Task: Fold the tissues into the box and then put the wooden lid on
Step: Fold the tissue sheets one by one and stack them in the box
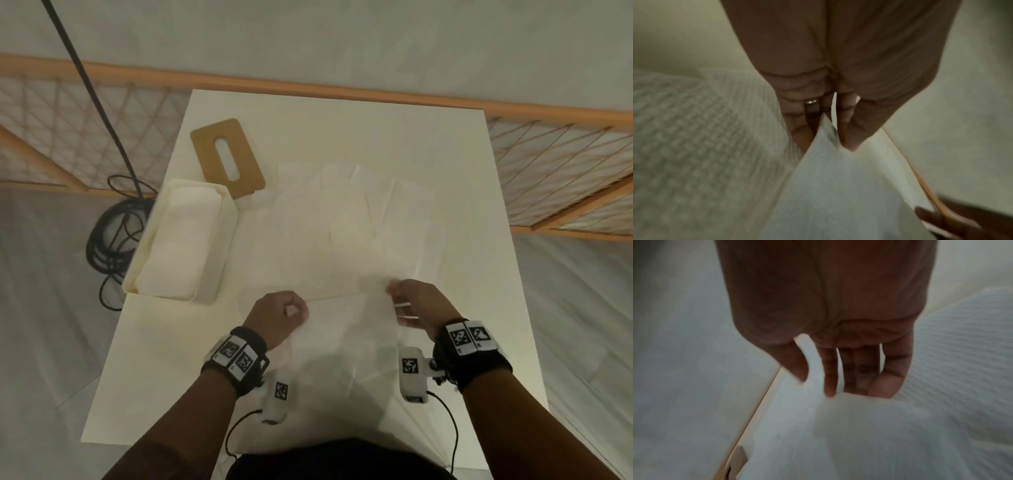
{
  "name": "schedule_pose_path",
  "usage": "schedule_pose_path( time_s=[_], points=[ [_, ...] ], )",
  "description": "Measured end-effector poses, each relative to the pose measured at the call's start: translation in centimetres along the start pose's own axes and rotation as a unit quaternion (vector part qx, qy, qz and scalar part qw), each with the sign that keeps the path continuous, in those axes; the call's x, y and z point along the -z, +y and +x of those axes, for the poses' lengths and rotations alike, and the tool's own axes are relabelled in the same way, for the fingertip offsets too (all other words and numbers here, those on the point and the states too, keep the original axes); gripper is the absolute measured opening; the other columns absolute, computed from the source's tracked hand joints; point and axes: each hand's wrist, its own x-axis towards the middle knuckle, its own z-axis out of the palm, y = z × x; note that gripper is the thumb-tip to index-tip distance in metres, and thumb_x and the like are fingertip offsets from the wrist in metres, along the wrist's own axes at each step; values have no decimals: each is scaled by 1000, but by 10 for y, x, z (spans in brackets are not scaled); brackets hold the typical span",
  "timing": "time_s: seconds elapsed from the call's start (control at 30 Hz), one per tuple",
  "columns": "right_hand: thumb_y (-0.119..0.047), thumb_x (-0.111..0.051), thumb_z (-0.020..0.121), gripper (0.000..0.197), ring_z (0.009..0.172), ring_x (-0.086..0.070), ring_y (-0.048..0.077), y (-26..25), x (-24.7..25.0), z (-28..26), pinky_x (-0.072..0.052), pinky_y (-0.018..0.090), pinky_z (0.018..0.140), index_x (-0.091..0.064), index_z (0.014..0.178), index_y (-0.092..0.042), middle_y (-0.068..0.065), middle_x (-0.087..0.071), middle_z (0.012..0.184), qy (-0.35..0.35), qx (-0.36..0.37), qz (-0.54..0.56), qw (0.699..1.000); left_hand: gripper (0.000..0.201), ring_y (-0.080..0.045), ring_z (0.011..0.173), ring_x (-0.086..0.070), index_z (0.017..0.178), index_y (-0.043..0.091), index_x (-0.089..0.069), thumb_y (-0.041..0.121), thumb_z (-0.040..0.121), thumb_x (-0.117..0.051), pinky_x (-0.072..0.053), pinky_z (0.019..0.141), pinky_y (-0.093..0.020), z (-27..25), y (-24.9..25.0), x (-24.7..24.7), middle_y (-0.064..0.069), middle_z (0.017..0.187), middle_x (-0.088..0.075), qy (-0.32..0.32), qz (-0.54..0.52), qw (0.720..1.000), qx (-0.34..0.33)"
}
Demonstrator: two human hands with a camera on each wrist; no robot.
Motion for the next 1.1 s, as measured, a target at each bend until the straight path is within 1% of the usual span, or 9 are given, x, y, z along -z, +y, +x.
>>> schedule_pose_path(
  time_s=[0.13, 0.27, 0.4, 0.53, 0.63, 0.73, 0.83, 1.0, 1.1],
  points=[
    [-12, -76, 87, 18, 74, -64, 22, -3, 1, 14, -54, 34, 70, -68, 103, -14, 10, -72, 91, 28, 73, -182, 980, 10, -11, 85, -59, 93, 25, -61, 21, 90, -70, -43, 73, -20, -1, 21, -12, 10, 94, -65, 78, 39, 996, -11],
    [-18, -73, 88, 21, 102, -64, 24, -10, 6, 14, -43, 26, 82, -66, 108, -19, -1, -66, 100, 103, 113, -318, 936, 26, -24, 106, -55, 118, 19, -60, 19, 92, -65, -47, 92, -36, 24, 42, -13, -2, 121, -56, 191, 117, 973, -58],
    [-26, -66, 93, 26, 112, -57, 24, -15, 0, 4, -50, 40, 93, -61, 117, -19, 3, -60, 117, 203, 186, -337, 900, 51, -27, 125, -48, 142, 25, -48, 34, 94, -64, -45, 101, -42, 63, 74, -21, 0, 143, -45, 89, 302, 943, -107],
    [-25, -61, 96, 12, 93, -66, 15, -24, -16, -10, -47, 25, 80, -70, 102, -20, -6, -71, 97, 104, 226, -291, 924, 36, -25, 121, -53, 132, 26, -60, 37, 98, -57, -48, 97, -40, 86, 85, -23, 0, 136, -53, 50, 331, 940, -63],
    [-29, -61, 97, 14, 88, -72, 13, -30, -31, -10, -57, 36, 86, -70, 99, -19, -3, -76, 92, -4, 177, -224, 958, 30, -25, 107, -61, 114, 24, -69, 36, 103, -44, -52, 87, -38, 84, 88, -17, -1, 125, -59, 77, 345, 933, -63],
    [-48, -59, 99, 35, 101, -72, 18, -38, -48, -8, -59, 40, 92, -67, 109, -15, 7, -75, 108, -82, 106, -32, 990, 31, -21, 101, -63, 110, 24, -72, 38, 103, -45, -51, 85, -36, 66, 103, -14, 4, 122, -62, 133, 279, 947, -83],
    [-60, -58, 95, 55, 106, -73, 19, -48, -55, -13, -58, 35, 92, -70, 117, -10, 6, -77, 111, -127, 84, 118, 981, 31, -21, 93, -65, 101, 18, -74, 38, 101, -51, -54, 84, -39, 37, 127, -24, 3, 113, -65, 133, 189, 967, -109],
    [-13, -62, 99, 26, 100, -73, 34, -46, -28, -16, -61, 39, 79, -67, 119, 2, 15, -76, 107, -67, 96, 226, 967, 21, -7, 96, -65, 109, 26, -72, 37, 91, -73, -54, 74, -22, -1, 116, -18, 14, 112, -67, 173, -63, 964, -194],
    [-1, -61, 95, 30, 107, -70, 35, -46, 0, -22, -59, 43, 89, -65, 125, 1, 18, -72, 119, -145, 94, 261, 950, 47, -4, 121, -53, 132, 29, -60, 51, 91, -67, -44, 91, -17, 8, 96, 3, 14, 134, -56, 191, -154, 967, -65]
  ],
)
